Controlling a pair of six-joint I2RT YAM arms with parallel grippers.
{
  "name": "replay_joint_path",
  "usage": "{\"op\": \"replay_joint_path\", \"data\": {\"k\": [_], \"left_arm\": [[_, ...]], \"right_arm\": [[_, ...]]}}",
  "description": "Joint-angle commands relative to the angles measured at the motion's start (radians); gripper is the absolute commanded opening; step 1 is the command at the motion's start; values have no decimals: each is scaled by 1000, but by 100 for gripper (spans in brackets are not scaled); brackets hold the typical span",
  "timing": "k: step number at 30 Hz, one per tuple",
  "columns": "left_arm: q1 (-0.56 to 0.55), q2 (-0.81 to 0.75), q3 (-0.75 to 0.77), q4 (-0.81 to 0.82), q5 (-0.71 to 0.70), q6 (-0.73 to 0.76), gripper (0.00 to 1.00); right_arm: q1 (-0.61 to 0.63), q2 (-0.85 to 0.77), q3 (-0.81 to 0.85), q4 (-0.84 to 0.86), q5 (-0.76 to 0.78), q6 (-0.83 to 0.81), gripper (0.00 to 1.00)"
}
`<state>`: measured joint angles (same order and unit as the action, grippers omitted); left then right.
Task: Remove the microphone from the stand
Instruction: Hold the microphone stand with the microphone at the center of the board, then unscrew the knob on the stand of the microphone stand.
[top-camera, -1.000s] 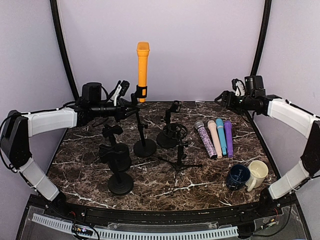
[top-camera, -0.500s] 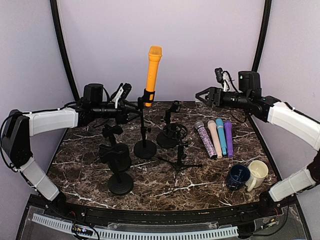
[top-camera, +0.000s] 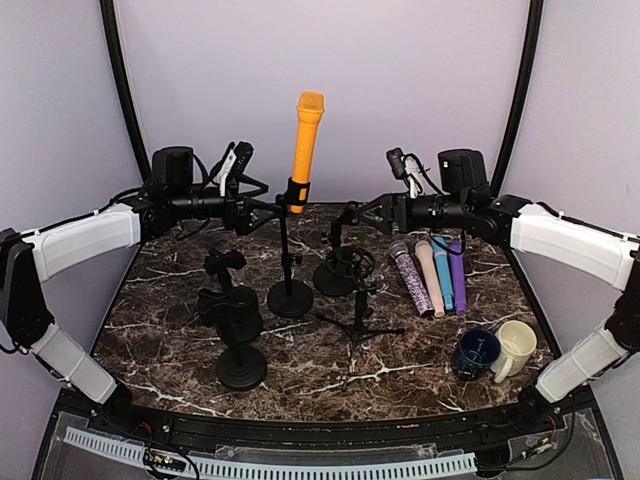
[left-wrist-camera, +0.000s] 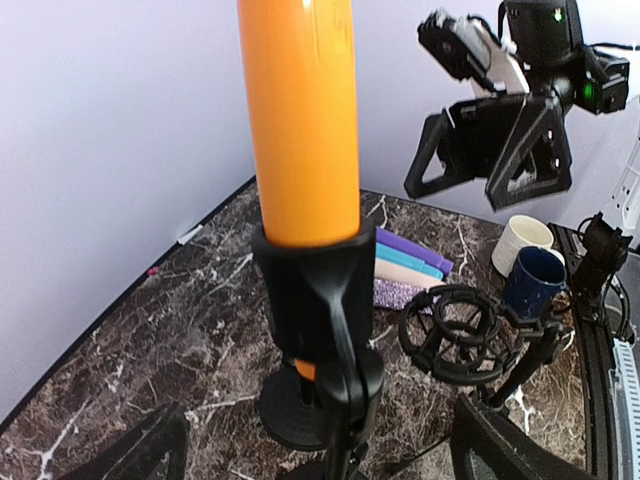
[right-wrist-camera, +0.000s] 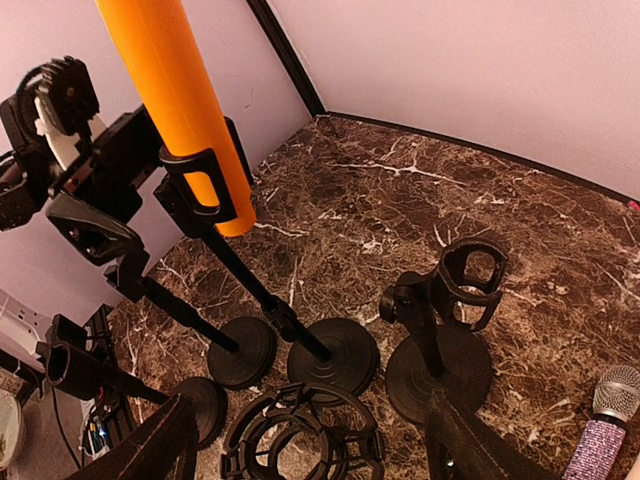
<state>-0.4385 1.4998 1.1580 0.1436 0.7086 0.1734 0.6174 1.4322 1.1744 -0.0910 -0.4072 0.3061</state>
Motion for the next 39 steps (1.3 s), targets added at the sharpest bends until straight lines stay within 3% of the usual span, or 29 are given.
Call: {"op": "replay_joint_path", "data": {"k": [1, 7, 17, 19, 23, 26, 31, 34, 39], "left_arm": [[-29, -27, 107, -110, -52, -18, 93], [-57, 34, 191, -219, -150, 12, 94], [-96, 101, 253, -304, -198, 46, 90], [-99, 105, 253, -306, -206, 47, 81], [-103, 104, 248, -314, -207, 55, 54], [-106, 95, 243, -323, -209, 69, 41], [-106, 61, 217, -320, -235, 107, 7], [-105, 41, 202, -314, -248, 147, 0], [-90, 39, 196, -305, -228, 181, 0]], "right_arm": [[26, 12, 27, 38, 44, -17, 79], [41, 2, 30, 34, 72, -15, 79], [70, -23, 45, -19, 140, -55, 79], [71, -27, 41, -14, 144, -50, 79], [79, -27, 41, -8, 150, -45, 79], [88, -27, 49, -11, 157, -51, 79], [109, -11, 67, -19, 153, -69, 79], [137, 18, 93, -27, 137, -84, 79], [194, 105, 169, -46, 125, -117, 78]]}}
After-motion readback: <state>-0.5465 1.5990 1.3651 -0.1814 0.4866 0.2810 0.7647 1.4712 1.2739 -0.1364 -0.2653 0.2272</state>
